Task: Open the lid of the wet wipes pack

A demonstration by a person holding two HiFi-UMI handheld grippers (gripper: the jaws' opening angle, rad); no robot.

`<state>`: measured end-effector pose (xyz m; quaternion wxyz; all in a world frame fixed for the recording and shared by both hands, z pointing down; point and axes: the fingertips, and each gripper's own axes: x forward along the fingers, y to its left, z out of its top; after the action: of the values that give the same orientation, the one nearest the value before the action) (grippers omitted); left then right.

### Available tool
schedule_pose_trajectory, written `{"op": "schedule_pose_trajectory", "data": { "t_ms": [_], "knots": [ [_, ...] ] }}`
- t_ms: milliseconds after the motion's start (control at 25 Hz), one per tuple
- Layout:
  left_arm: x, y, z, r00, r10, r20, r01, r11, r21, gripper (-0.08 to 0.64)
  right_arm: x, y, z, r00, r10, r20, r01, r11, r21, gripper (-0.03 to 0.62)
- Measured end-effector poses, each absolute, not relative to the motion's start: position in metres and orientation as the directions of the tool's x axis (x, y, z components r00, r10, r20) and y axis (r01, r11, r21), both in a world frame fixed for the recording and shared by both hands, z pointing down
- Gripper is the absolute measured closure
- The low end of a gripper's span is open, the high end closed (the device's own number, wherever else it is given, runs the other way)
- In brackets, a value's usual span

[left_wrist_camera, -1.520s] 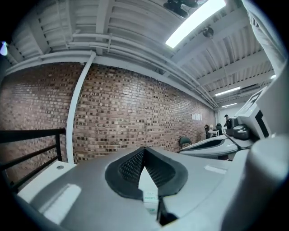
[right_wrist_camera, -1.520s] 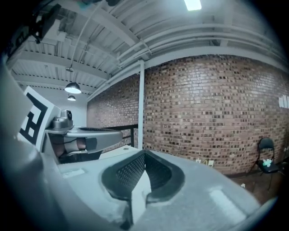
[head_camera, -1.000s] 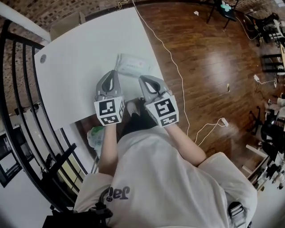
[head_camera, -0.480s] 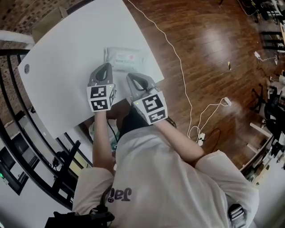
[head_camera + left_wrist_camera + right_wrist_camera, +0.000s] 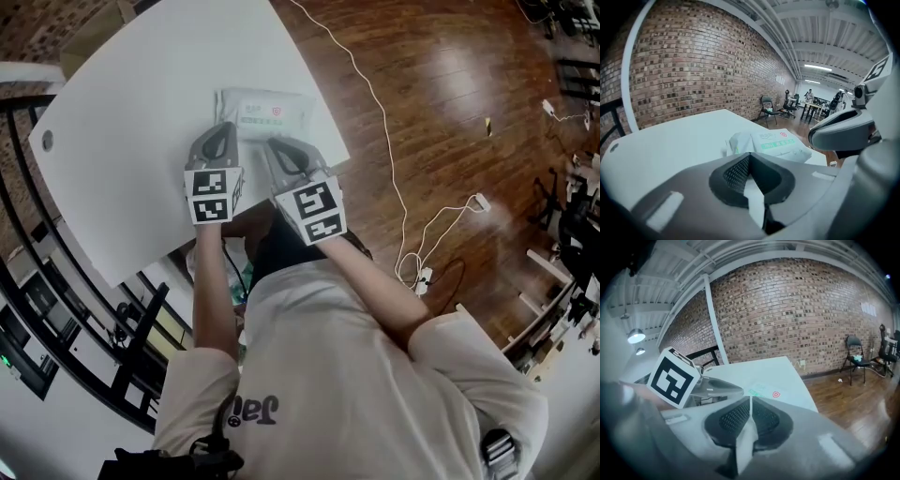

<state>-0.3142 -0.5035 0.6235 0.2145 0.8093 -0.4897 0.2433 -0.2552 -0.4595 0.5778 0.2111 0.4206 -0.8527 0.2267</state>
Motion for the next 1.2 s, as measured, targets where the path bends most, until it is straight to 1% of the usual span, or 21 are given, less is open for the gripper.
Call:
{"op": "schedule_pose_trajectory", "data": {
  "t_ms": [120,200,280,360,480,560,800,1000,1160,1200],
  "knots": [
    [-0.313,-0.504,0.623,0.414,-0.692,0.592,-0.895,-0.427,0.128,0.545,-0.259,-0.462,0.588,-0.551,-0.608,0.572,-0.798,0.583,-0.15,0.553],
    [-0.314,-0.505,0.623,0.418,-0.693,0.588,-0.895,-0.424,0.137,0.545,-0.261,-0.467,0.592,-0.541,-0.607,0.583,-0.782,0.618,-0.081,0.518],
    [-0.315,-0.505,0.624,0.417,-0.693,0.588,-0.897,-0.418,0.144,0.545,-0.259,-0.47,0.595,-0.523,-0.606,0.599,-0.757,0.654,0.0,0.5],
    [-0.315,-0.504,0.624,0.418,-0.694,0.586,-0.898,-0.414,0.15,0.545,-0.257,-0.474,0.597,-0.508,-0.604,0.614,-0.718,0.691,0.086,0.473],
    [-0.316,-0.505,0.623,0.419,-0.7,0.578,-0.899,-0.41,0.155,0.545,-0.256,-0.48,0.599,-0.505,-0.595,0.625,-0.64,0.744,0.192,0.412],
    [-0.316,-0.505,0.623,0.419,-0.705,0.572,-0.9,-0.408,0.155,0.545,-0.255,-0.484,0.6,-0.505,-0.591,0.63,-0.598,0.765,0.239,0.396],
    [-0.315,-0.506,0.623,0.414,-0.713,0.566,-0.904,-0.397,0.162,0.545,-0.267,-0.486,0.606,-0.5,-0.574,0.649,-0.46,0.81,0.363,0.391],
    [-0.315,-0.506,0.623,0.419,-0.713,0.563,-0.902,-0.399,0.165,0.545,-0.27,-0.49,0.611,-0.461,-0.597,0.657,-0.386,0.801,0.457,0.391],
    [-0.316,-0.506,0.623,0.415,-0.716,0.561,-0.904,-0.393,0.167,0.545,-0.273,-0.491,0.617,-0.444,-0.589,0.676,-0.305,0.808,0.504,0.402],
    [-0.316,-0.506,0.624,0.414,-0.717,0.561,-0.905,-0.392,0.166,0.545,-0.274,-0.489,0.618,-0.445,-0.581,0.682,-0.29,0.814,0.504,0.419]
  ]
}}
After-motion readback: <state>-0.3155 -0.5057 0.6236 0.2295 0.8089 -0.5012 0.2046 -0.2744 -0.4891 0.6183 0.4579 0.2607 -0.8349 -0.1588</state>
